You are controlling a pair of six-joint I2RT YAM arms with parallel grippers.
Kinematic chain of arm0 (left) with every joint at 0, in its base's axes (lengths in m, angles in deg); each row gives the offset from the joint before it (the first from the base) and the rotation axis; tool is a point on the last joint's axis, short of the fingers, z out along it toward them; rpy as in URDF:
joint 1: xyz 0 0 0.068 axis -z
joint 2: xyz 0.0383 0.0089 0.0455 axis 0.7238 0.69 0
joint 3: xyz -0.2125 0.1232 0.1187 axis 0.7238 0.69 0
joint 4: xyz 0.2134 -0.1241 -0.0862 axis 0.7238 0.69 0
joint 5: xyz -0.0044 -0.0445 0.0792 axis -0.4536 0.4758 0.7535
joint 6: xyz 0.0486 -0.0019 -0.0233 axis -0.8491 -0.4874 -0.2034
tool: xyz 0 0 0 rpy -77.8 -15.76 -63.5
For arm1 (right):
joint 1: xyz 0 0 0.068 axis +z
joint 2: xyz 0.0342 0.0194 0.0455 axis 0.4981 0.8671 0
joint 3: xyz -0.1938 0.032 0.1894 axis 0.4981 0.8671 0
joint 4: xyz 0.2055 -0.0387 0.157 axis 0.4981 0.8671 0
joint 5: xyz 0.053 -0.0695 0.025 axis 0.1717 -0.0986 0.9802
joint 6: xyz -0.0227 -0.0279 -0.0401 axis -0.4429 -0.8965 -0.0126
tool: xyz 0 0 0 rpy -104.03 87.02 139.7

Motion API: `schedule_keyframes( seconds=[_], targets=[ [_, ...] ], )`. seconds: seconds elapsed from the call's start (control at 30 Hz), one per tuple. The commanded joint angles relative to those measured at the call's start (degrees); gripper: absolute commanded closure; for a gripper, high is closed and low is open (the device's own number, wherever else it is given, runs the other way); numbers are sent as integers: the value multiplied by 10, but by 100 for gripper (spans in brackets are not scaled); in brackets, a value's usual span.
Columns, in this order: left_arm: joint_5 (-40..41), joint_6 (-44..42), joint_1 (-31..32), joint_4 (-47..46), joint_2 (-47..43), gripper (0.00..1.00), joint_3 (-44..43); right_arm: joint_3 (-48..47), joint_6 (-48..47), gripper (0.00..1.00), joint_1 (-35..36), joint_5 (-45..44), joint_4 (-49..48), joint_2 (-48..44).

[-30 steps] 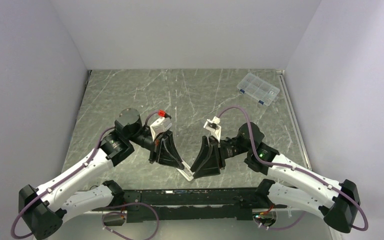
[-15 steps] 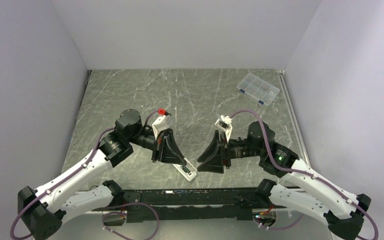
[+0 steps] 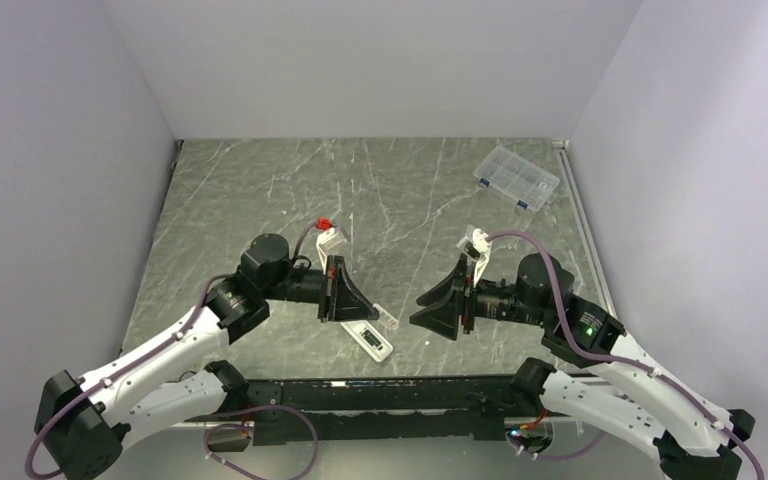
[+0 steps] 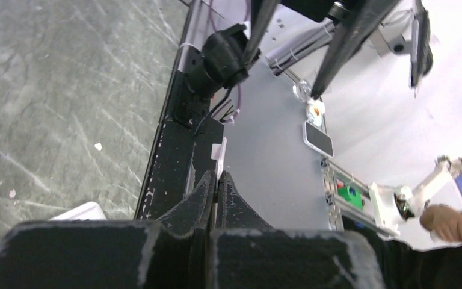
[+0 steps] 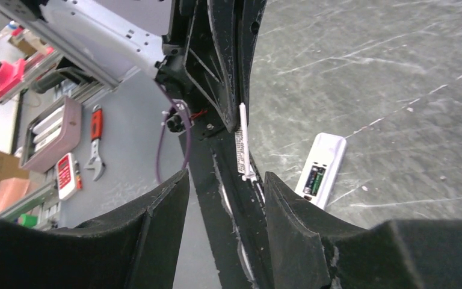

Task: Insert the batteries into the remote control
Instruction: Adjust the battery cover.

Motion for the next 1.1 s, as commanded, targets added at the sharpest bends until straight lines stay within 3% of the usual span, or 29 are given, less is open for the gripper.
schedule_keyframes(
  seconds=[0.0, 0.37, 0.67, 1.07],
  targets=[
    [96, 64, 1, -19, -23, 100, 22, -9, -11, 49, 2, -50, -11, 3],
    [207, 187, 1, -12, -68, 100, 72, 26, -25, 47, 19, -84, -78, 47],
    [250, 259, 0, 28, -106, 100, 84, 49, -108, 43, 166, -268, -119, 79],
    [229, 320, -1, 53, -120, 100, 98, 91, -235, 42, 246, -360, -182, 79]
  ],
)
